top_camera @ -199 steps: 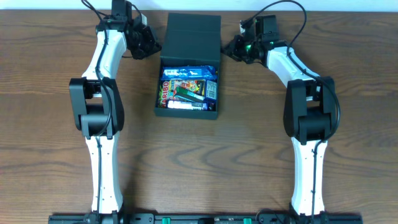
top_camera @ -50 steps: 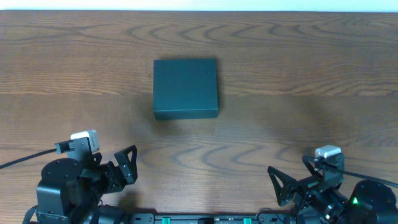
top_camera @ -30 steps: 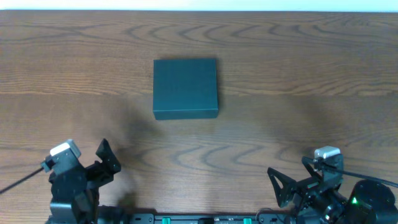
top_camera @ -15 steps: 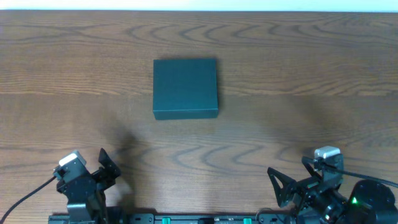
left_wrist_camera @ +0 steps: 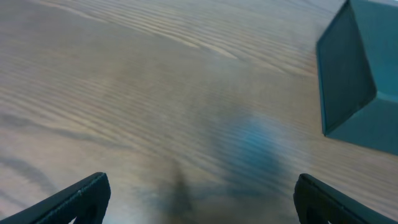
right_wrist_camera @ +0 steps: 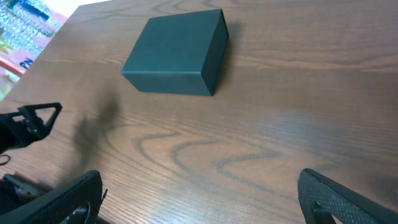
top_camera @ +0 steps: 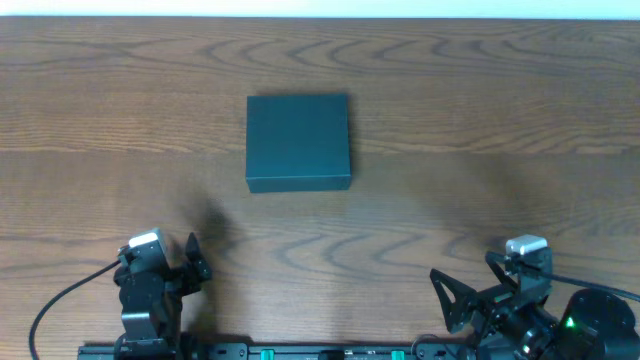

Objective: Pack container

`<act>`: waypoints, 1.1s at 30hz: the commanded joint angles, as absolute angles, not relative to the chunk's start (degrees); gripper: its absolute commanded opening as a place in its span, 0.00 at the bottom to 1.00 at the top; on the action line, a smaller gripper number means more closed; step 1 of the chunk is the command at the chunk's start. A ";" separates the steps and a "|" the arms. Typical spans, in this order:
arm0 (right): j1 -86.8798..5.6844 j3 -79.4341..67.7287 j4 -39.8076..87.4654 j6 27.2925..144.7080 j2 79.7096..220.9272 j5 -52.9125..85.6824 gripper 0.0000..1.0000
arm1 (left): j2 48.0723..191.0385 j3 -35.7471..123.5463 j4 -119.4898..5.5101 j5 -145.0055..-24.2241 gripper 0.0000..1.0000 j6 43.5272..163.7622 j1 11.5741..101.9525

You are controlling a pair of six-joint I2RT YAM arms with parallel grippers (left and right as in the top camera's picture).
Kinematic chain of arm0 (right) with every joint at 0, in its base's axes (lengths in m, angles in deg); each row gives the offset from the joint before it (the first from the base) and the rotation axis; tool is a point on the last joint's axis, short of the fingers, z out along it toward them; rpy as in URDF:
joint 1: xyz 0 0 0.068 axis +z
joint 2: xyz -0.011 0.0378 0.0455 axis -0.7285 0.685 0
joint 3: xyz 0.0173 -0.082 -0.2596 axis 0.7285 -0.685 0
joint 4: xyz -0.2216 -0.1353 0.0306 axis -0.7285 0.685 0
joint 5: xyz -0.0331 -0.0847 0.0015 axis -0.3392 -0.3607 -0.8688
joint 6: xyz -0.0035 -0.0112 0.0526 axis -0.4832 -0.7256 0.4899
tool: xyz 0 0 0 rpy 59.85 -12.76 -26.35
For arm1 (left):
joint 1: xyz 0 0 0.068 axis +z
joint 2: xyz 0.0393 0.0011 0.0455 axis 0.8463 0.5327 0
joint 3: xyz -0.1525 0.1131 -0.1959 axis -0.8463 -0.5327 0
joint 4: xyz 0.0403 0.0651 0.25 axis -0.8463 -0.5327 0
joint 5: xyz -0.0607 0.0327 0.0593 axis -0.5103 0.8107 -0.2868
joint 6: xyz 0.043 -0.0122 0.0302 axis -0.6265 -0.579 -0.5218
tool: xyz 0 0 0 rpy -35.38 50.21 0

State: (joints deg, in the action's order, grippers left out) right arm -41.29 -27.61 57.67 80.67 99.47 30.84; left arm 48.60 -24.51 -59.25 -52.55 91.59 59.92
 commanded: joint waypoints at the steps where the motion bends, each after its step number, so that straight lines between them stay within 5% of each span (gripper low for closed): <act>1: -40.46 -27.31 57.74 81.06 99.36 31.26 0.99 | 48.09 -27.35 -56.63 -56.05 0.95 90.10 60.14; 33: -40.46 -27.31 57.72 81.06 99.36 31.26 0.99 | 48.20 -27.24 -56.80 -56.59 0.95 89.45 60.03</act>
State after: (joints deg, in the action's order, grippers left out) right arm -41.29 -27.61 57.67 80.67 99.47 30.84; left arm 48.53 -26.74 -56.83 -55.81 90.02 59.92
